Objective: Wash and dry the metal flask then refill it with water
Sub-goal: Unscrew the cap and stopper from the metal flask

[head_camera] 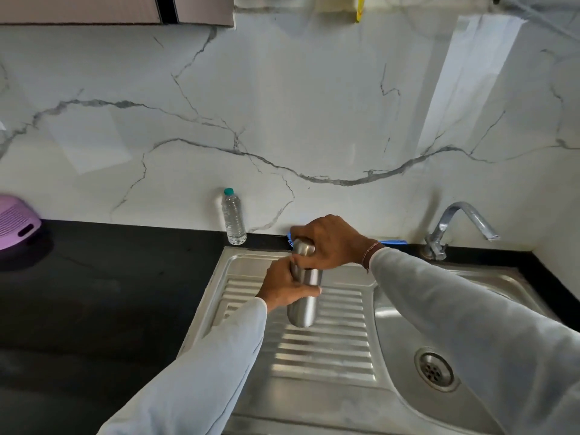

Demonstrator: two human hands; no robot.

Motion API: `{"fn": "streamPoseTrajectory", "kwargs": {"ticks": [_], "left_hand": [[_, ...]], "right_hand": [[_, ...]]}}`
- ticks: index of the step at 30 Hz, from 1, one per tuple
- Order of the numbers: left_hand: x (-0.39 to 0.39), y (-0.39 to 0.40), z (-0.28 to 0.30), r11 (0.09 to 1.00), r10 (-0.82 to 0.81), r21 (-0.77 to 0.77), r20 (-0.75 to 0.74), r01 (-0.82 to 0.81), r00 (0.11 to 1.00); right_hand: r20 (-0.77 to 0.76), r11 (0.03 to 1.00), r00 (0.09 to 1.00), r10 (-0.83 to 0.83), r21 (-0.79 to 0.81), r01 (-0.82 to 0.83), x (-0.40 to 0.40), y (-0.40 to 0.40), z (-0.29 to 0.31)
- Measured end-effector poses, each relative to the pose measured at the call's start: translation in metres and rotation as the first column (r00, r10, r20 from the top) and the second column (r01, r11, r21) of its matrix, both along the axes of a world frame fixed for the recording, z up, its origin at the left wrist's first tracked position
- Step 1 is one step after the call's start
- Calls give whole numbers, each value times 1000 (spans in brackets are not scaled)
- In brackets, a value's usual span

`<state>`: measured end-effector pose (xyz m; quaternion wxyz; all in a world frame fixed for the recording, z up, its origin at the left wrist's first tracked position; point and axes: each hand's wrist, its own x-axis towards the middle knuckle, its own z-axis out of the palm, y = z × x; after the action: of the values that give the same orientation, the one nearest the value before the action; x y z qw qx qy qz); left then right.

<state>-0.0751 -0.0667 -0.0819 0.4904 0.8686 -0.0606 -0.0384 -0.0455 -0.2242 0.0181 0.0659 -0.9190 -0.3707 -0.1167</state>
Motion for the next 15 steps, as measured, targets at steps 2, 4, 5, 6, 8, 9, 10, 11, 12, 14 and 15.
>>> {"fn": "streamPoseTrajectory", "kwargs": {"ticks": [2, 4, 5, 6, 8, 9, 10, 11, 12, 14, 15], "left_hand": [[-14, -2, -1, 999, -39, -17, -15, 38, 999], [-29, -4, -2, 999, -41, -3, -1, 41, 999], [-40, -7, -2, 999, -36, 7, 12, 36, 999], [-48, -10, -2, 1000, -28, 12, 21, 28, 999], [-64, -17, -1, 1000, -16, 13, 38, 15, 999], [-70, -21, -2, 1000, -12, 18, 47, 11, 999], [-77, -25, -2, 1000, -8, 22, 56, 7, 998], [-83, -29, -1, 1000, -1, 13, 62, 0, 998], [-88, -34, 0, 1000, 11, 2, 68, -12, 998], [-96, -42, 0, 999, 35, -23, 75, -33, 997], [-101, -46, 1, 999, 44, -24, 73, -42, 996]], "right_hand": [[-122, 989, 982, 142, -21, -146, -14, -9, 8], [-314, 971, 926, 212, -35, -235, -25, -21, 23], [-403, 963, 888, 222, -51, -264, -32, -28, 31], [-472, 959, 854, 219, -56, -277, -36, -34, 37], [-527, 965, 831, 181, -66, -252, -50, -43, 50], [-511, 973, 850, 126, -103, -206, -57, -46, 54], [-464, 978, 885, 41, -164, -131, -67, -47, 59], [-383, 972, 922, -55, -231, -38, -77, -45, 61], [-275, 952, 951, -143, -301, 56, -87, -43, 61], [-74, 895, 973, -220, -411, 171, -101, -36, 61], [-33, 880, 981, -193, -447, 158, -104, -35, 61]]}}
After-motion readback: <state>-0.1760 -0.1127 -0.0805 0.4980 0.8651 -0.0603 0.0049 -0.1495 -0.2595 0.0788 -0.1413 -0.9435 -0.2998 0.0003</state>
